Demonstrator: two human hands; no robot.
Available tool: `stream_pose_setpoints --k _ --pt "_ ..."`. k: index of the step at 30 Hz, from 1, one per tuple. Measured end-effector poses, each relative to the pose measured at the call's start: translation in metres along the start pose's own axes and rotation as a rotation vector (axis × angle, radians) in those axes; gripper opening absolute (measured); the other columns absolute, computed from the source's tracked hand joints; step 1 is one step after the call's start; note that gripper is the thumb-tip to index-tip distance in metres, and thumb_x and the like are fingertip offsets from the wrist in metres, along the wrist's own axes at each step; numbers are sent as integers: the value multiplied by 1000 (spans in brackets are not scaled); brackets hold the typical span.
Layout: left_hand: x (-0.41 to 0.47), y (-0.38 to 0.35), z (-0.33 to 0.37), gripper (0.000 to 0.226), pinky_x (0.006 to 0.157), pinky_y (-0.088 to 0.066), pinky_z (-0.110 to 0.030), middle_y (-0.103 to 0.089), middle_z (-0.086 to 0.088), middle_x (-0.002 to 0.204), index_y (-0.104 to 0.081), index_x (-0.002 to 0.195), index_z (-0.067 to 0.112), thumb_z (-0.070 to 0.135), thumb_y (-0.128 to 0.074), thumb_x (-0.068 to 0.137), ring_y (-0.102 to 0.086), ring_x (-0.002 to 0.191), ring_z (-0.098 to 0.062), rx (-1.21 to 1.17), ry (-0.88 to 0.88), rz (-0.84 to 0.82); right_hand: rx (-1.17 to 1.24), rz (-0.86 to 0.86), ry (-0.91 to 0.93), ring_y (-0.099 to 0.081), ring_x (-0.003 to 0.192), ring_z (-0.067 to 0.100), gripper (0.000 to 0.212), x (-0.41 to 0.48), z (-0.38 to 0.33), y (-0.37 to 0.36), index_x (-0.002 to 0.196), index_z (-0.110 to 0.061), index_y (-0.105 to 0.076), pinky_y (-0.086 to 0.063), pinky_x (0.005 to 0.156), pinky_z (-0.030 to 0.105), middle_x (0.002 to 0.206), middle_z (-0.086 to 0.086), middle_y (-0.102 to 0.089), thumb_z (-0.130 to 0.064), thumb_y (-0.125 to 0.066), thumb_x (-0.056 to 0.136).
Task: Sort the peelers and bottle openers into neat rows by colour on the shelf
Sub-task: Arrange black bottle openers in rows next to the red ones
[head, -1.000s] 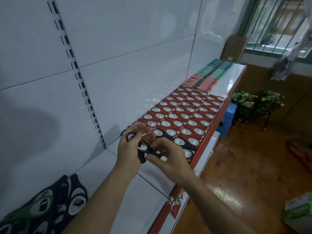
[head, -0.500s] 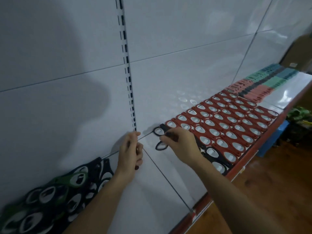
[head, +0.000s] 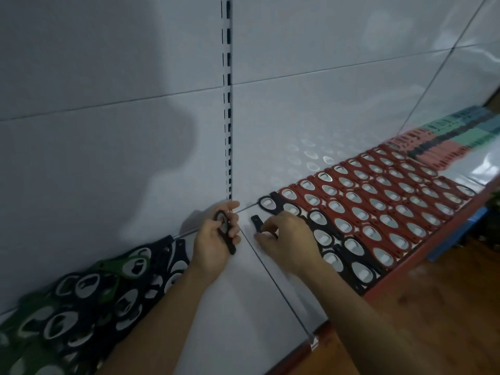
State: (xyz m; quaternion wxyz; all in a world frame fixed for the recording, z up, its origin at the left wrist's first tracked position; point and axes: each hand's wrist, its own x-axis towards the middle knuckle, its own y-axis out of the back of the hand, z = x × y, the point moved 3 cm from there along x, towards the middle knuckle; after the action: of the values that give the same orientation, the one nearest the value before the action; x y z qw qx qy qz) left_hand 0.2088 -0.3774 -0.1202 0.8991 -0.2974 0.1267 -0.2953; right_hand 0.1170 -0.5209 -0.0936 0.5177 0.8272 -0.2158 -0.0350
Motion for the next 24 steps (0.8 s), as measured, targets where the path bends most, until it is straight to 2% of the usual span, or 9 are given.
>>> stream_pose_setpoints --k 5,9,14,17,22,24 --pt "0 0 0 52 60 -30 -30 -49 -6 83 -59 124 -1 20 -44 79 -36 68 -16 -34 19 18 -97 43 68 -54 91 16 19 -10 1 -18 105 -14 -74 -53 79 30 101 1 -61 -22 -61 95" --pt "-2 -1 2 56 61 -31 -30 -50 -6 85 -59 129 -3 21 -46 79 -38 69 -16 -48 33 20 -165 74 102 -54 96 22 20 9 -4 -24 103 -12 -74 -50 80 34 101 4 -63 -21 -57 98" --pt "-4 0 4 64 63 -33 -31 -52 -7 87 -57 135 -5 22 -44 77 -42 70 -16 -56 46 30 -281 131 75 -54 92 21 17 15 -6 -25 100 -17 -74 -48 81 38 97 1 -64 -18 -58 94" --pt "-3 -1 4 61 63 -33 -30 -51 -7 88 -59 132 -4 22 -44 78 -42 71 -16 -56 55 35 -273 146 42 -53 89 20 18 16 -1 -29 99 -16 -75 -50 77 36 95 0 -64 -13 -58 93" --pt "-3 3 3 65 64 -35 -30 -51 -6 90 -56 136 -6 23 -44 79 -43 72 -15 -67 75 35 -237 138 6 -53 93 21 20 17 2 -30 107 -15 -75 -50 81 37 100 2 -67 -13 -57 97" --pt "-3 3 3 56 64 -34 -29 -51 -5 88 -59 132 -5 19 -43 84 -43 71 -14 -53 80 48 -157 195 3 -54 98 21 22 11 -1 -27 113 -16 -74 -49 84 34 106 2 -67 -13 -60 97"
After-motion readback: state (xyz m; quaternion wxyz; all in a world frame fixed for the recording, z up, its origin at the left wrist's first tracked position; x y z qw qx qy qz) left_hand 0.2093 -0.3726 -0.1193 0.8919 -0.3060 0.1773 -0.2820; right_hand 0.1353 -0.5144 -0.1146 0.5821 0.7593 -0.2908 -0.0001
